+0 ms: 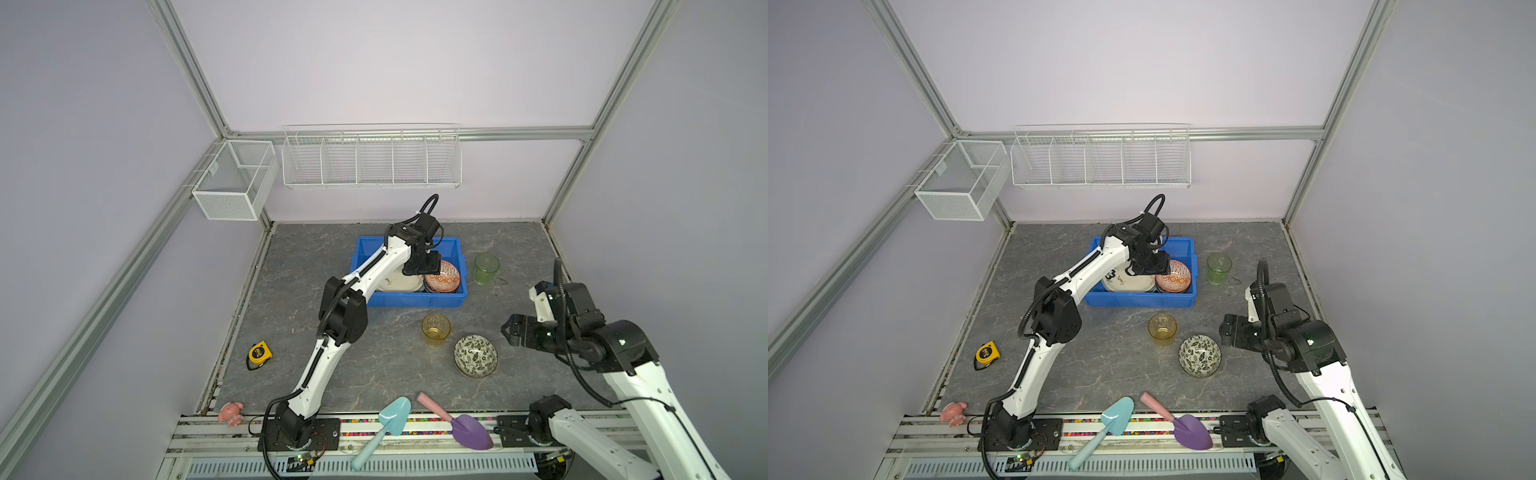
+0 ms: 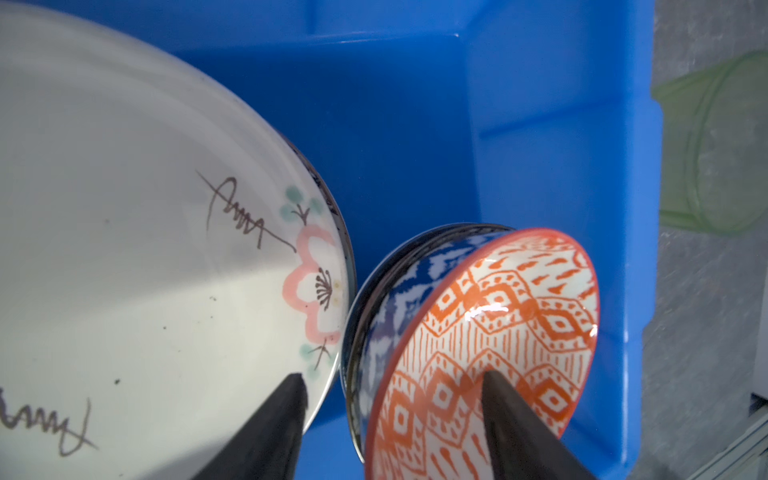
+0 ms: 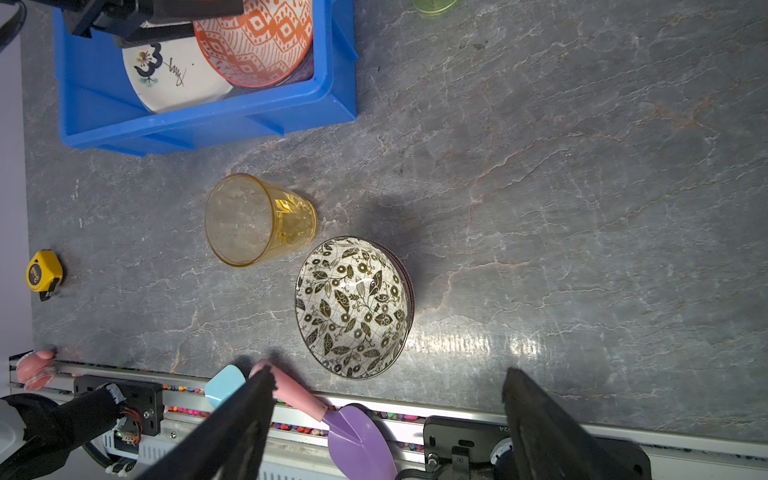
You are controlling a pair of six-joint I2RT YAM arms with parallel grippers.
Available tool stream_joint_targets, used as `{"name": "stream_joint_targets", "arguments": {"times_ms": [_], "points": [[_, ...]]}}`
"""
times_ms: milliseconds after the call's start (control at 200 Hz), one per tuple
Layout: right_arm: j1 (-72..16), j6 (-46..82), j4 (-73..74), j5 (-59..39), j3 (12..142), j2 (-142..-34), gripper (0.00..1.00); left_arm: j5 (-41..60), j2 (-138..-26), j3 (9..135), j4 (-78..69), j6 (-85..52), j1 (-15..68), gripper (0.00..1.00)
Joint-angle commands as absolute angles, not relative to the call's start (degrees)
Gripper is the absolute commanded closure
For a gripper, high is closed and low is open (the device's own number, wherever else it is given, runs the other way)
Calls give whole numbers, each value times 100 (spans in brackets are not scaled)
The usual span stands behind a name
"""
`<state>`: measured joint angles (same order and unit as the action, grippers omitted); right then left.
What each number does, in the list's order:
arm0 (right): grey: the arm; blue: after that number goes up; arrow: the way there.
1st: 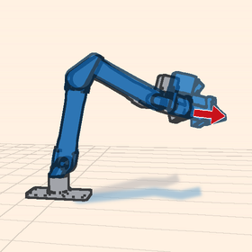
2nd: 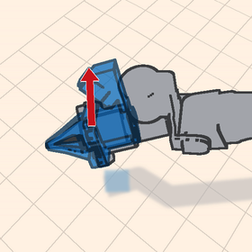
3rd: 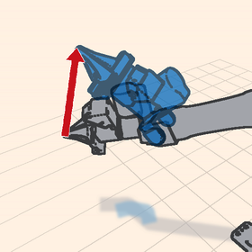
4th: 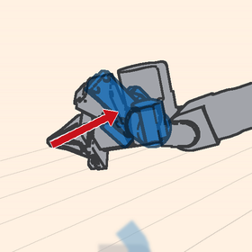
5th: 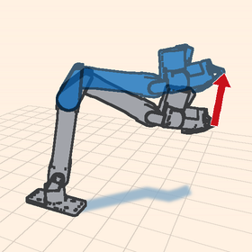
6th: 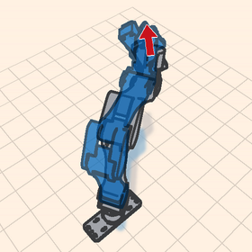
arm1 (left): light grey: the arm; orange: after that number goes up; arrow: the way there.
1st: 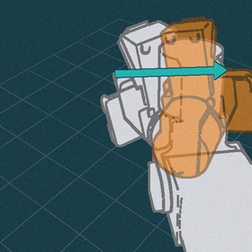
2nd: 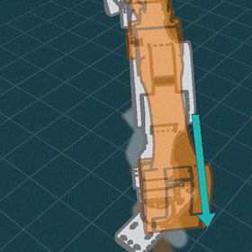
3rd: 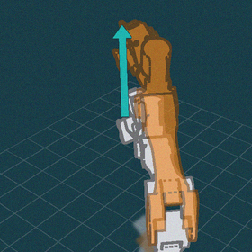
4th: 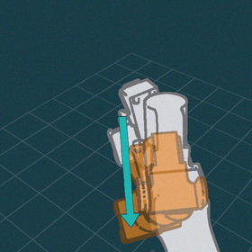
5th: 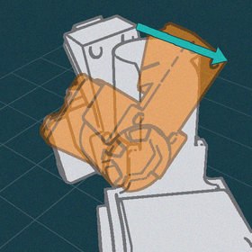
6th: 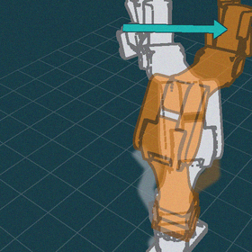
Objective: Place the mixed dishes into the plastic bin
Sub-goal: 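Lower the orange-patterned bowl into the bin with the left gripper while the right draws back, then open the left gripper over the bin while the right gripper moves to the leaf-print bowl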
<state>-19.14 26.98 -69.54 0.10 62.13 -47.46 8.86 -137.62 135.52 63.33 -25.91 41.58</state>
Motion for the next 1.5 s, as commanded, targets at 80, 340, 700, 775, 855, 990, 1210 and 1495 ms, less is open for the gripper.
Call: {"name": "stream_joint_targets", "arguments": {"times_ms": [80,340,700,775,855,990,1210,1495], "points": [[-1869,2670,-6940,-129,6100,-4869,12,826,-13101,13511,6425,-2532,4174,18],[-1866,2548,-6966,-344,6078,-5059,12,600,-12685,13244,6515,-2402,4174,3],[-2029,2583,-6711,-274,5546,-5572,0,2,-12154,12791,6636,-1637,4166,2],[-2085,2621,-6595,-260,5329,-5682,1,112,-11981,12518,6478,-1381,4175,2],[-2188,2709,-6441,-224,5101,-5761,3,331,-11897,12385,6499,-1244,4190,2],[-2383,2880,-6107,-281,4781,-5974,11,345,-11851,12465,6812,-1040,4192,2],[-2628,3023,-5944,-62,4777,-6351,24,424,-10901,10662,5589,-774,4184,2],[-2706,3170,-5938,20,4755,-6478,44,-72,-10676,10170,5281,-836,4249,2]]}}
